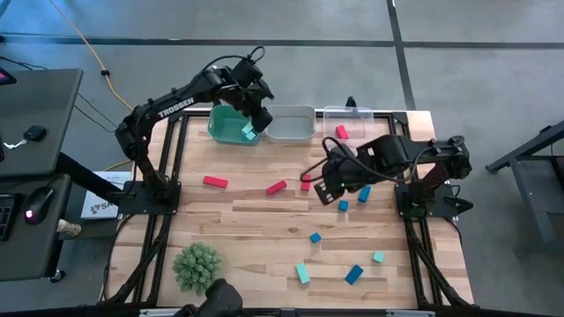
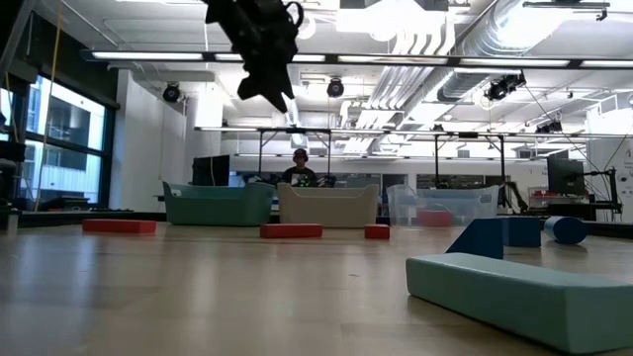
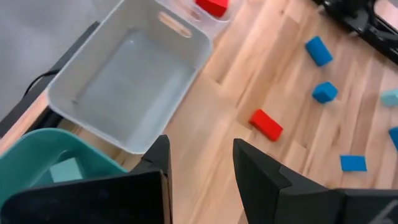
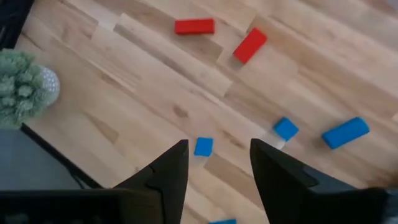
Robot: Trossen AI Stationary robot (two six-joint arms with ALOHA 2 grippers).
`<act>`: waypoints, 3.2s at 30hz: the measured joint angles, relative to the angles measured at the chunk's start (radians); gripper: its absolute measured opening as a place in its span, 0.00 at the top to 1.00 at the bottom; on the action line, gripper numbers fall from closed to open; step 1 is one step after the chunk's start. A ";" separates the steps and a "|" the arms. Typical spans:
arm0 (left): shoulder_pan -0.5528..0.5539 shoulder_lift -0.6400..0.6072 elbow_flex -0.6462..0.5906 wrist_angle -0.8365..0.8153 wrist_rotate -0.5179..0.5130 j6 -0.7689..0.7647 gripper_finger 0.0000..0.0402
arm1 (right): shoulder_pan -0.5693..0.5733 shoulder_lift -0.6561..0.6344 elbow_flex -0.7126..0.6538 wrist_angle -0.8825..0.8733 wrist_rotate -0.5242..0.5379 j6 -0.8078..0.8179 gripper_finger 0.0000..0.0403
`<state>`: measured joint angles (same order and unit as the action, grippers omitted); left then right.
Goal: Sort & place blocks by color
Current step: Put the blue block into the gray bin
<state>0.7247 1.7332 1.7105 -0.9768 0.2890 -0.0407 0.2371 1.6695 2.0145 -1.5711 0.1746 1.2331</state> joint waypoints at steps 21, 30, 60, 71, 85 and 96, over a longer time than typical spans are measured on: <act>-0.046 0.000 0.110 -0.105 -0.008 0.037 0.78 | 0.100 0.172 0.000 0.000 0.013 0.158 0.47; -0.046 0.000 0.110 -0.105 -0.008 0.037 0.78 | 0.084 0.214 0.000 0.000 0.102 0.035 0.47; -0.046 0.000 0.109 -0.104 -0.031 0.034 0.78 | 0.042 -0.168 -0.748 0.188 0.006 0.491 0.48; -0.046 0.000 0.109 -0.104 -0.031 0.028 0.78 | 0.032 -0.187 -0.947 0.442 -0.026 0.627 0.48; -0.046 0.000 0.109 -0.104 -0.031 0.018 0.78 | -0.012 -0.184 -1.083 0.643 -0.027 0.637 0.48; -0.046 0.000 0.109 -0.104 -0.031 0.018 0.78 | -0.073 -0.141 -1.083 0.670 -0.033 0.546 0.48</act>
<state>0.6789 1.7329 1.8194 -1.0805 0.2584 -0.0227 0.1639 1.5283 0.9314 -0.9008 0.1419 1.7794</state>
